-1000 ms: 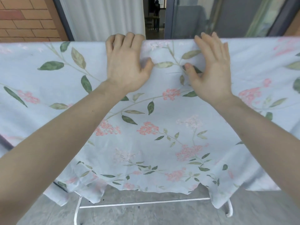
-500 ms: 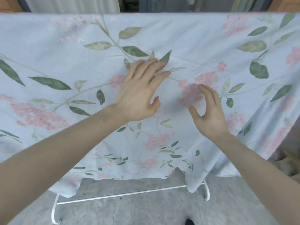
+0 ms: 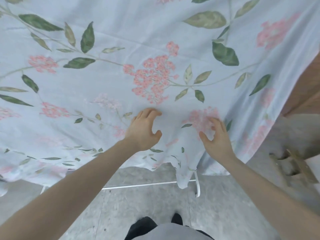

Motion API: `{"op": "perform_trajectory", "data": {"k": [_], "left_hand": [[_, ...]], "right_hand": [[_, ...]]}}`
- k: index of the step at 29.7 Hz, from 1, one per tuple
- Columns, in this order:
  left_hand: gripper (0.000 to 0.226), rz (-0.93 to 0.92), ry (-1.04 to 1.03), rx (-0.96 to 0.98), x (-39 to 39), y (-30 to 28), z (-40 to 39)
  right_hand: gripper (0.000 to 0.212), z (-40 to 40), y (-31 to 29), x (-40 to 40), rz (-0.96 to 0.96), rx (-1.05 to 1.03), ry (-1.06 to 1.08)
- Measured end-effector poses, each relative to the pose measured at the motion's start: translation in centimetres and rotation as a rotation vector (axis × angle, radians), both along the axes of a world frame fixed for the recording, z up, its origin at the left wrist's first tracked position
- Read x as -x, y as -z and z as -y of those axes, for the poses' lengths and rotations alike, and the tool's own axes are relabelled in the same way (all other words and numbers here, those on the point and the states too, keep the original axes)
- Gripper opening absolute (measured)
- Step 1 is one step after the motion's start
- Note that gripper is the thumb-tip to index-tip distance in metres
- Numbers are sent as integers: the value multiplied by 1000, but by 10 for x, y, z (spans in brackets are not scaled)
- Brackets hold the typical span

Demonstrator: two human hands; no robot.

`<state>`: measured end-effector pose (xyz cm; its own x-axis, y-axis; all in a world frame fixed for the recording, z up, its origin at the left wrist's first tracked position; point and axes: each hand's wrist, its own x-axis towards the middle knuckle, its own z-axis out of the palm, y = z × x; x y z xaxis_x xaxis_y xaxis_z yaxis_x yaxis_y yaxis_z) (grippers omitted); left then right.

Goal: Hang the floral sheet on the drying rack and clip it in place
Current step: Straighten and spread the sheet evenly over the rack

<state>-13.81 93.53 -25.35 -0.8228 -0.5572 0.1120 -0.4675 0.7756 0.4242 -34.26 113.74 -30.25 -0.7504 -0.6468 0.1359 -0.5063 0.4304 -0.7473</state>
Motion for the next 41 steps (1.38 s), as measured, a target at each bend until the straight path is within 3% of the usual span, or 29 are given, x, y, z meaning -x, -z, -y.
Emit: {"op": "perform_trajectory", "data": {"k": [8, 15, 21, 24, 27, 29, 31, 32, 34, 36, 37, 38, 39, 41], "left_hand": [[51, 167, -43, -180, 9, 36, -17], [44, 107, -36, -243, 24, 54, -40], [39, 67, -30, -256, 47, 59, -80], [38, 7, -86, -251, 70, 55, -95], [38, -20, -157, -264, 92, 56, -110], [36, -83, -362, -273, 138, 57, -152], [35, -84, -434, -296, 146, 60, -173], [35, -79, -481, -315, 154, 67, -192], [35, -36, -470, -316, 172, 62, -230], [36, -29, -442, -363, 179, 62, -248], [38, -38, -453, -371, 184, 63, -244], [42, -58, -650, -353, 253, 63, -278], [47, -153, -734, -336, 283, 54, -286], [56, -244, -879, -294, 330, 48, -302]], "right_hand": [[70, -32, 66, 44, 434, -126, 396], [23, 4, 18, 58, 167, 83, 287], [36, 3, 26, 70, -44, 19, 160], [38, 3, 29, 81, -100, 45, -10], [32, -21, 31, 103, -75, 91, -114], [23, -89, 43, 168, 1, 210, -196], [42, -110, 50, 203, 162, 337, -35], [42, -118, 53, 221, 166, 318, -10], [19, -117, 43, 241, 120, 236, -69], [25, -100, 49, 247, 59, 106, -107], [30, -98, 50, 240, 81, 70, -198], [32, -101, 59, 290, 123, -108, -547], [32, -111, 69, 308, 27, -268, -842], [29, -107, 81, 354, -77, -493, -1073]]}}
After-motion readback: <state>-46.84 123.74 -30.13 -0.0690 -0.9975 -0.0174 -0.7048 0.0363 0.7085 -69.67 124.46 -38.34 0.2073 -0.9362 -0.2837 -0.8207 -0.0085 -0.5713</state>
